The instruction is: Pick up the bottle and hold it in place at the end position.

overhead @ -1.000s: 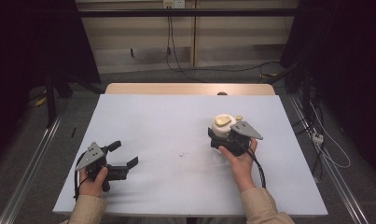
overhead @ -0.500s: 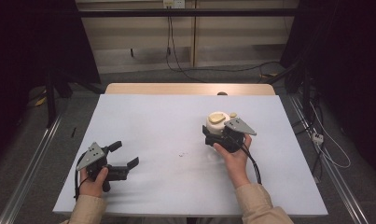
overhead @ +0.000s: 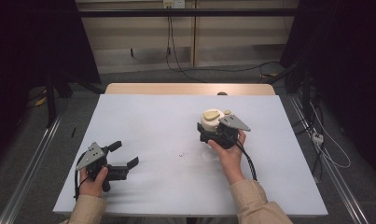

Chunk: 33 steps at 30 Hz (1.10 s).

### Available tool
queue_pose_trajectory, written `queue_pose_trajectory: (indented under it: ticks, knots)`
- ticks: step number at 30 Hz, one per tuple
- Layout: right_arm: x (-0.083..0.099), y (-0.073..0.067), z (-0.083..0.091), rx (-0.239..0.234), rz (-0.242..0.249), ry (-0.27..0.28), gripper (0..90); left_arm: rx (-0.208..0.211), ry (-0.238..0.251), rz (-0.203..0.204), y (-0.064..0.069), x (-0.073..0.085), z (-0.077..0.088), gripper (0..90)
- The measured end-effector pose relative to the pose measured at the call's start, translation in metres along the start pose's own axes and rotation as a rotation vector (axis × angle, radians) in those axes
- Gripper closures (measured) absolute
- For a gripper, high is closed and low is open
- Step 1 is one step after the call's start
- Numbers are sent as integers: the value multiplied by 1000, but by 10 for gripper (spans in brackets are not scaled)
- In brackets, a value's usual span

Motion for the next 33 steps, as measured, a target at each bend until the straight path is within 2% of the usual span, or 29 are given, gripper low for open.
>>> queue_pose_trajectory:
  ticks: [21, 33]
  knots:
    - [0, -13, -20, -18, -4, -11, 67, 5, -2, 5, 0, 0, 0, 24]
    - [4, -13, -29, -15, -11, -20, 67, 8, -4, 5, 1, 1, -1, 24]
Point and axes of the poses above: each handheld gripper's, and its own axes: z roughly backward along the jaws, x roughly out of its underside, y roughly to its right, the point moved 4 cm from there along -z, roughly forward along the jaws, and after that the axes turned 8 degrees about -z, right-handed, at the moved point
